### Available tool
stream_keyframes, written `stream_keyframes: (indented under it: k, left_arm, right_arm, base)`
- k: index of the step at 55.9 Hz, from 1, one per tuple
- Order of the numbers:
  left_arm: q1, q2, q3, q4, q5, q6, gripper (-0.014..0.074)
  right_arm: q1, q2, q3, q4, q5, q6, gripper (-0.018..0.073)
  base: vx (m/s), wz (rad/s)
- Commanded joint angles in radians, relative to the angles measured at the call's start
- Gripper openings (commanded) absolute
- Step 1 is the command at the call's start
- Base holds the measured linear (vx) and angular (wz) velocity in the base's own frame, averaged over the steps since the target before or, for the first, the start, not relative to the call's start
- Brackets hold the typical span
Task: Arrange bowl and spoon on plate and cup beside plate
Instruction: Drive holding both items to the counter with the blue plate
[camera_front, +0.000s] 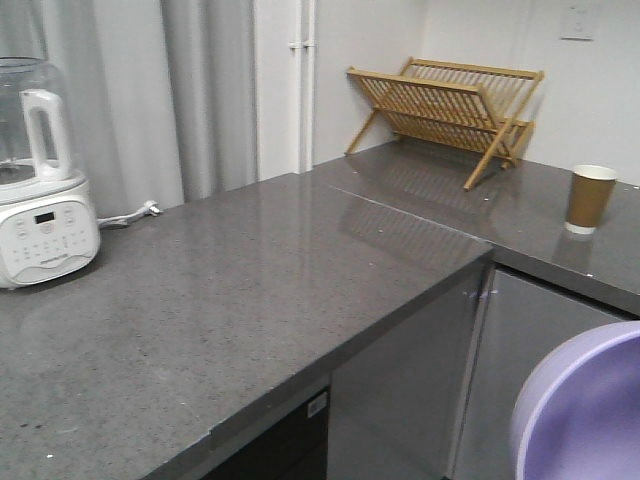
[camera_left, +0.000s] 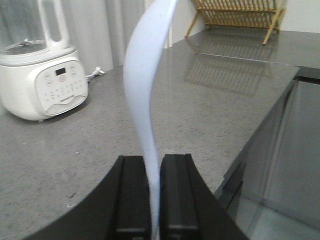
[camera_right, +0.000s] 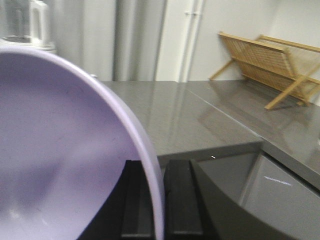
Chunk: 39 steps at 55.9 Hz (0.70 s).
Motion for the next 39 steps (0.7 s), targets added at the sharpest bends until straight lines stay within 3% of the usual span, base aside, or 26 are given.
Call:
stream_keyframes:
  k: [1, 39]
  left_arm:
    - [-0.007, 0.006, -0.029, -0.006, -0.09, 0.0, -0.0006]
    - [-0.007, 0.006, -0.029, -0.006, -0.09, 0.0, -0.0006]
  right_arm:
    - [0.001, 0.008, -0.029, 0.034, -0.069, -0.008, -0.0008]
    - [0.001, 0.008, -0.029, 0.034, -0.069, -0.008, -0.0008]
  base:
    - [-0.11, -0.52]
    - [0.01, -0.54]
